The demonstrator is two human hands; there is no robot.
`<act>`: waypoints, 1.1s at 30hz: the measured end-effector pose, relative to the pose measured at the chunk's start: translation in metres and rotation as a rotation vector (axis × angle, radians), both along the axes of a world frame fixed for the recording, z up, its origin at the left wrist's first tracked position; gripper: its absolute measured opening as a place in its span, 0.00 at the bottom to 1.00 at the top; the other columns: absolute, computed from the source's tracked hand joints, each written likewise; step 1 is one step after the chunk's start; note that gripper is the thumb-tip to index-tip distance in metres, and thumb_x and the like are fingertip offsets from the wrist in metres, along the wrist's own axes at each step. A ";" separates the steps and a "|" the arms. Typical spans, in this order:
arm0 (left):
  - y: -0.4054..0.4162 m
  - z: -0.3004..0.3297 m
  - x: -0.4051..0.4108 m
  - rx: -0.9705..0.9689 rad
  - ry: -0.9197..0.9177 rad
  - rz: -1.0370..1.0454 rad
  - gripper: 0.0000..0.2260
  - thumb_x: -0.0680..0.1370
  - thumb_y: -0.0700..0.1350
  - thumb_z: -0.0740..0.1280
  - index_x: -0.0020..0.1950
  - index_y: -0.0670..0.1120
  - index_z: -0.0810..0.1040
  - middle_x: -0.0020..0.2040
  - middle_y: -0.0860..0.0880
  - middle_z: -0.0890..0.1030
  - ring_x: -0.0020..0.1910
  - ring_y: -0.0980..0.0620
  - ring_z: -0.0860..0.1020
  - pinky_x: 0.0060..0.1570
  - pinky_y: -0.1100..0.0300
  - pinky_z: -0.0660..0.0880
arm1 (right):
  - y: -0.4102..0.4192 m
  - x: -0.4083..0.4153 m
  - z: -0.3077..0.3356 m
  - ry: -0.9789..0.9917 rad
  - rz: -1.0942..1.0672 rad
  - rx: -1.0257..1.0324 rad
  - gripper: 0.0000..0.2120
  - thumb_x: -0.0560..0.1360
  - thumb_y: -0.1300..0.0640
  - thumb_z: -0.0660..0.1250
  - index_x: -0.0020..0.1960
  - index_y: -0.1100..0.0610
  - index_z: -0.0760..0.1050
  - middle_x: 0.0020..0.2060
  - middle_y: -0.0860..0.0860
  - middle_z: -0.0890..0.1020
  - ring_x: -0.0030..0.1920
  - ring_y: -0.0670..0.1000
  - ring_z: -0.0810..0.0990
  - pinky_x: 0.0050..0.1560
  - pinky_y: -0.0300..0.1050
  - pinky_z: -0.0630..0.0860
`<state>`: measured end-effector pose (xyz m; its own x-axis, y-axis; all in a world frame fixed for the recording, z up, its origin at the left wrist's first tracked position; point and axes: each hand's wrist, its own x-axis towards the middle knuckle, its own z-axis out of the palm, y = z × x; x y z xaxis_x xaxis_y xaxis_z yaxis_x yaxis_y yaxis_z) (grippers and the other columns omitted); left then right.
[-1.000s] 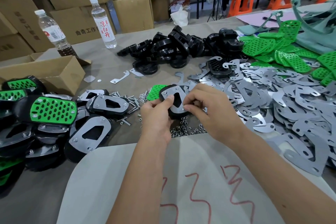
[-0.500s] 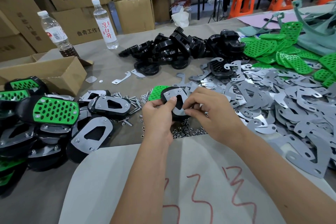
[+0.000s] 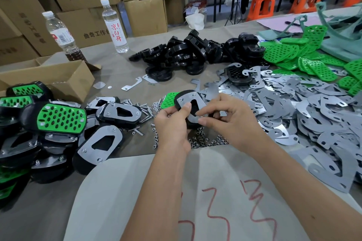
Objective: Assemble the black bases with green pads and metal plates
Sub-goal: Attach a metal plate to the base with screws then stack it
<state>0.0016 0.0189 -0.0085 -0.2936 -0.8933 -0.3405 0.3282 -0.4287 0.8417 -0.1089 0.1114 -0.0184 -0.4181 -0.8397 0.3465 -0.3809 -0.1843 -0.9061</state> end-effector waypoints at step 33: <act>-0.001 -0.001 0.006 -0.196 -0.122 -0.341 0.11 0.78 0.34 0.72 0.57 0.43 0.76 0.47 0.43 0.86 0.34 0.48 0.83 0.34 0.60 0.80 | 0.008 -0.010 0.010 0.030 -0.040 -0.019 0.10 0.71 0.66 0.79 0.45 0.52 0.87 0.41 0.52 0.79 0.40 0.50 0.75 0.42 0.44 0.78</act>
<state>0.0077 0.0183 -0.0092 -0.5524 -0.8029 -0.2239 0.0878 -0.3232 0.9422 -0.1186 0.1189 -0.0080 -0.4404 -0.8159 0.3747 -0.4149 -0.1851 -0.8908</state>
